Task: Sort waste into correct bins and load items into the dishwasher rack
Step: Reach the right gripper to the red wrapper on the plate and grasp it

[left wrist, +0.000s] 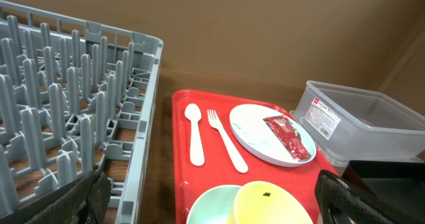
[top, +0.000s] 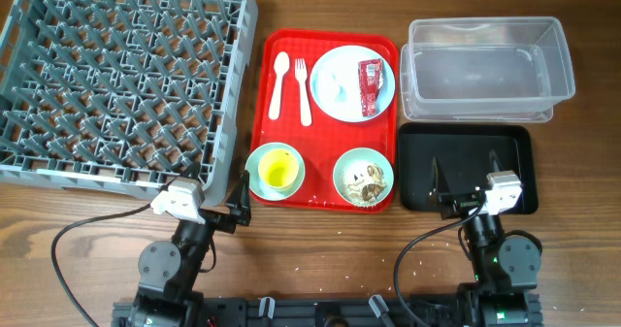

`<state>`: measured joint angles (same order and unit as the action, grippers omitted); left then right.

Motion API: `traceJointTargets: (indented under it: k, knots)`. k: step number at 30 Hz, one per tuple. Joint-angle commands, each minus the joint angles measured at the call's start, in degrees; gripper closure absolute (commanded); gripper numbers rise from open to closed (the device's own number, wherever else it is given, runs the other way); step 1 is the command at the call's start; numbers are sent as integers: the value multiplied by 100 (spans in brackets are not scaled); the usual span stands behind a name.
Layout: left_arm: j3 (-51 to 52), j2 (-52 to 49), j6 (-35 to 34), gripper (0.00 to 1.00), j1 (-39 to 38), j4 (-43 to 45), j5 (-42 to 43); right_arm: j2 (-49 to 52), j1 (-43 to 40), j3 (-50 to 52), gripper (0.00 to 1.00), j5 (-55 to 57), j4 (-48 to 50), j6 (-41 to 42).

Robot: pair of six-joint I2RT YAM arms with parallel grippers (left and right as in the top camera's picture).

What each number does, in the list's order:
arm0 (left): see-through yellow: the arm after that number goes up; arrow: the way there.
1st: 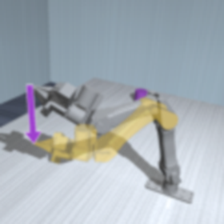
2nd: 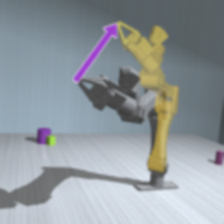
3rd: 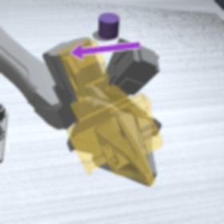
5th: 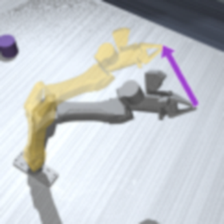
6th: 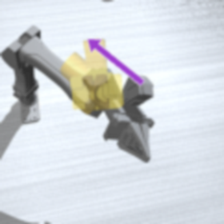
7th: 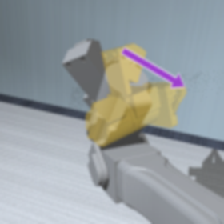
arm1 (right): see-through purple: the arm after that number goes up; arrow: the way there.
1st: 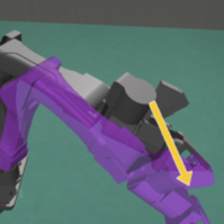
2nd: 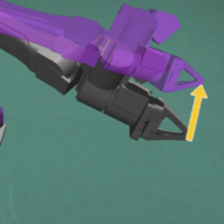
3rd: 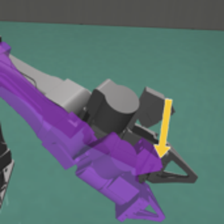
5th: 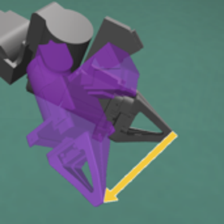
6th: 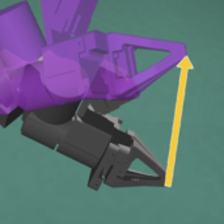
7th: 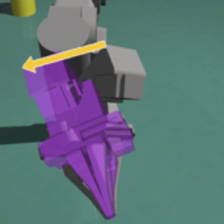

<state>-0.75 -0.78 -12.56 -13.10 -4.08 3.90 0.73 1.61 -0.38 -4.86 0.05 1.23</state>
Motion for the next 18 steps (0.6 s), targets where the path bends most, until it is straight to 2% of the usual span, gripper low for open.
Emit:
traceJointTargets:
  k: [1,18]
  knots:
    - [42,61,9,0,26,-2,-68,-46,-24,9,1,31,17,31]
    - [42,61,9,0,26,-2,-68,-46,-24,9,0,31,17,31]
